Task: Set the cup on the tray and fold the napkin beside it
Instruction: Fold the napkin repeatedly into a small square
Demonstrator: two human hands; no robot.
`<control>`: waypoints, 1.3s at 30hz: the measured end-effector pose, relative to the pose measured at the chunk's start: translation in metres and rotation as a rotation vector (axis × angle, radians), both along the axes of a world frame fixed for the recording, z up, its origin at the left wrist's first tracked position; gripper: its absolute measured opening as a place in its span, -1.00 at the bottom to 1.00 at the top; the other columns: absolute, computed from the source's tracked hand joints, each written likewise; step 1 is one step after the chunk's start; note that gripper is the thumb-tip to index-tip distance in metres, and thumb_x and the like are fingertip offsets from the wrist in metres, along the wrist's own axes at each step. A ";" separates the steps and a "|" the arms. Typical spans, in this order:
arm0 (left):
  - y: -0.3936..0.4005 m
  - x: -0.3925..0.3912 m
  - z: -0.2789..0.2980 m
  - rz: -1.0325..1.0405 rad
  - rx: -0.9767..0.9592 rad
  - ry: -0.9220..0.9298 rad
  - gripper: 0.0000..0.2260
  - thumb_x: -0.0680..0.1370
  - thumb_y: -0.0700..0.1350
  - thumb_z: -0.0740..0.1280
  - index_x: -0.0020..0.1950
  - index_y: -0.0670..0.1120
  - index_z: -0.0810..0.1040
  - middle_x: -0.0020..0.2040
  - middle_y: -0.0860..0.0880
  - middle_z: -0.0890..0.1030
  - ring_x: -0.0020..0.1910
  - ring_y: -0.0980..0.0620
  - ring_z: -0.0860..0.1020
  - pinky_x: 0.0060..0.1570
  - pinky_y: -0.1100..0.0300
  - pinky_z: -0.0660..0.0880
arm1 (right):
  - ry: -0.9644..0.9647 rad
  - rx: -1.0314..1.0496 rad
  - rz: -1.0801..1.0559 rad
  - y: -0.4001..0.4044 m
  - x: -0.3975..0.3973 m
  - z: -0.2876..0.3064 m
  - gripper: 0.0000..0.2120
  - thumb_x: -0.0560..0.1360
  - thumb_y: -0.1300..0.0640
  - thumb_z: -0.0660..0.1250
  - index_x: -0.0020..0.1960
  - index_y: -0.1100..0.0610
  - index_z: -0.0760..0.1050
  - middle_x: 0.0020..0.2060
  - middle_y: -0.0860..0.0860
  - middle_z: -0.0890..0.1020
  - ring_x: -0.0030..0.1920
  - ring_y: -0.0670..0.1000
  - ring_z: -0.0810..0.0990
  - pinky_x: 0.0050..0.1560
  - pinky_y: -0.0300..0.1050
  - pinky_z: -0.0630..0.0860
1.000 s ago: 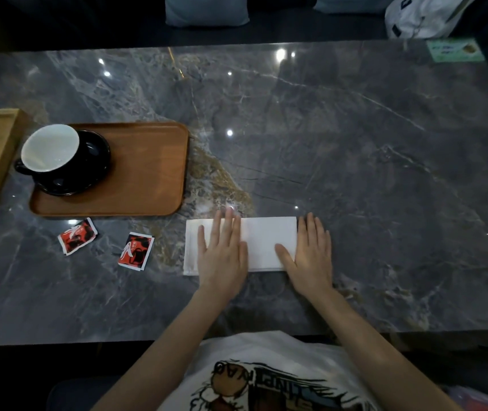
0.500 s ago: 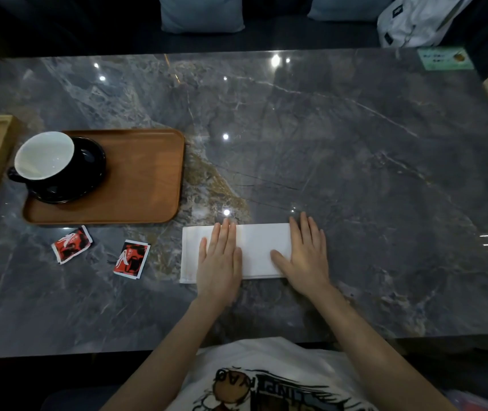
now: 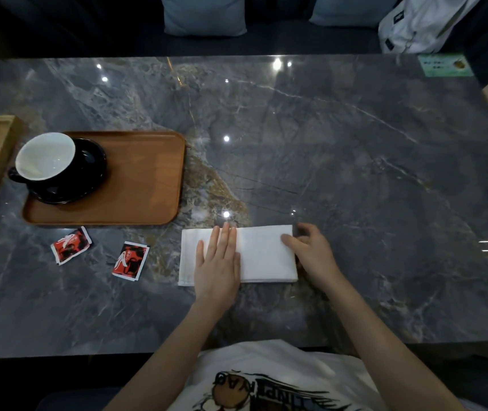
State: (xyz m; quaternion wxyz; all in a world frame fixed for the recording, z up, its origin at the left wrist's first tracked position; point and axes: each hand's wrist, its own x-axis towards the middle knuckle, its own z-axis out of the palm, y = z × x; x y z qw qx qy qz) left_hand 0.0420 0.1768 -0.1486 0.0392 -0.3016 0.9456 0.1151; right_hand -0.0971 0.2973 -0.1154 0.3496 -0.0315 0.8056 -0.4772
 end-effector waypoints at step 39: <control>0.022 0.014 0.092 0.427 0.690 0.466 -0.32 0.36 0.14 0.43 0.41 0.00 0.30 0.19 0.03 0.58 0.14 0.09 0.53 0.10 0.18 0.47 | -0.016 -0.176 0.496 -0.075 0.000 0.067 -0.78 0.45 0.41 0.12 -0.11 0.28 0.54 -0.43 0.17 0.56 -0.45 0.03 0.54 -0.38 -0.15 0.50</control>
